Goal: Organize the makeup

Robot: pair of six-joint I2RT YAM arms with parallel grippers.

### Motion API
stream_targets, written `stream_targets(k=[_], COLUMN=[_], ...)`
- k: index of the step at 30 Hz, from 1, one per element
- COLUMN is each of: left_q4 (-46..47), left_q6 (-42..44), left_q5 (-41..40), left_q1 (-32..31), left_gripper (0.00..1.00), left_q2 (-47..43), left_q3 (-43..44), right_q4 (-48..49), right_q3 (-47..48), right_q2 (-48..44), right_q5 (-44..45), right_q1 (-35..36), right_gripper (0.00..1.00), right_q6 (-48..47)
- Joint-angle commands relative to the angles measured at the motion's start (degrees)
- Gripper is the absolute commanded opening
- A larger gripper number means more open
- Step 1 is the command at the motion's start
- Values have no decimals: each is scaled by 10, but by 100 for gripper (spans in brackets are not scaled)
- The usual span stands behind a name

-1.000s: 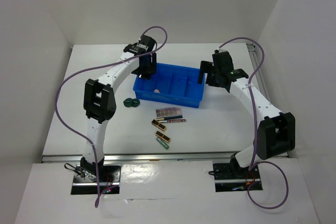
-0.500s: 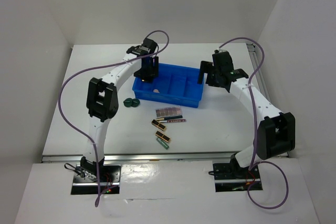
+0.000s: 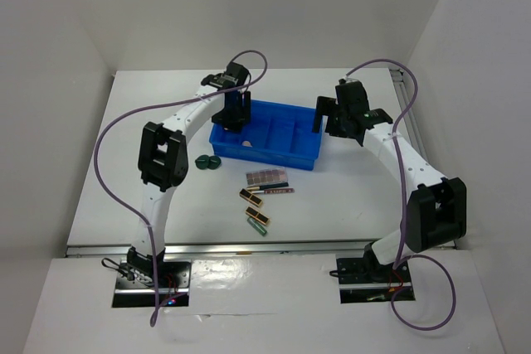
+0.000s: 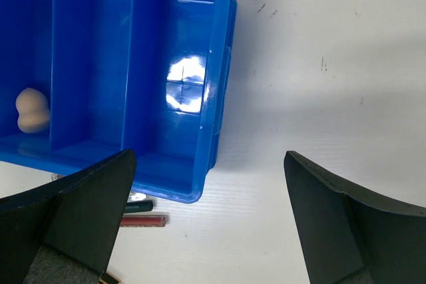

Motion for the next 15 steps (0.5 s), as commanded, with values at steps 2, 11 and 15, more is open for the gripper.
stream_targets(k=[2, 11, 15], left_q4=[5, 5, -2], left_q6=[-4, -4, -4], left_q5=[12, 23, 12], left_q1=[-2, -9, -19], left_gripper=[88, 98, 76], left_q2=[0, -46, -121], left_q3=[7, 25, 6], right_q4=[-6, -6, -6], right_q3=[26, 26, 26], right_q2=[-13, -18, -18], right_q5=[4, -1, -1], right_q1=[-3, -3, -3], right_gripper=[100, 100, 100], right_q6=[-7, -7, -7])
